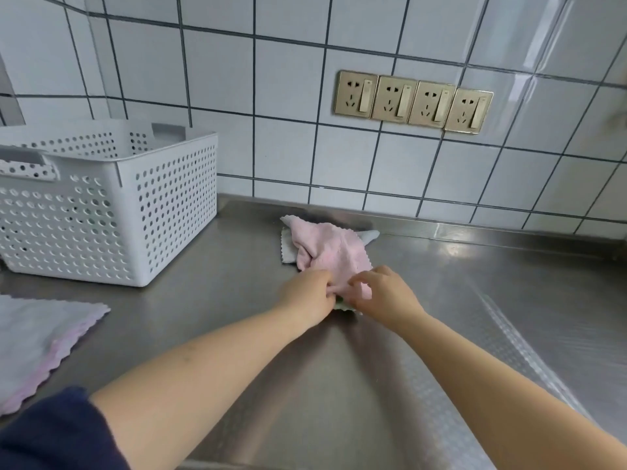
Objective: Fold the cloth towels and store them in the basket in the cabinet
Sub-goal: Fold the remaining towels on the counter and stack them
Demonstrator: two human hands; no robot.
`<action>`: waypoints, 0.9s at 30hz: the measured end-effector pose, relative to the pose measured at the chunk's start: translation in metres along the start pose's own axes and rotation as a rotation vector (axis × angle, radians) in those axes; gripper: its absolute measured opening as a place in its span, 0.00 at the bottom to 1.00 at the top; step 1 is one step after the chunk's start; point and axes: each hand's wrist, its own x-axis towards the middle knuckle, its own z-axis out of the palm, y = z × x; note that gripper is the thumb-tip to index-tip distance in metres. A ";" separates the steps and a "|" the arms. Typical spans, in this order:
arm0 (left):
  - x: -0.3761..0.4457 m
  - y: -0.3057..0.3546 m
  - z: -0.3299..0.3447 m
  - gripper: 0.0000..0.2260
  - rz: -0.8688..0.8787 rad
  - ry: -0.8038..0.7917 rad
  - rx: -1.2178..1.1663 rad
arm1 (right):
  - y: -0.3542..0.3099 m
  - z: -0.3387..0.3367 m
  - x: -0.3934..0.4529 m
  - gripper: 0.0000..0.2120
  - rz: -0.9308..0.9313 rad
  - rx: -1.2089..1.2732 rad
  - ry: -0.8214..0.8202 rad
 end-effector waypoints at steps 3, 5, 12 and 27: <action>0.002 -0.001 -0.008 0.06 -0.017 0.061 -0.042 | -0.003 0.003 0.000 0.12 0.045 -0.036 0.040; 0.007 -0.001 -0.018 0.06 -0.006 0.116 -0.042 | -0.012 -0.001 0.005 0.10 0.065 -0.036 0.111; 0.030 0.004 -0.088 0.07 0.047 0.275 -0.098 | -0.063 -0.043 0.025 0.07 0.096 0.308 0.304; 0.027 -0.038 -0.224 0.07 0.105 0.401 0.090 | -0.081 -0.141 0.037 0.06 -0.211 -0.142 0.277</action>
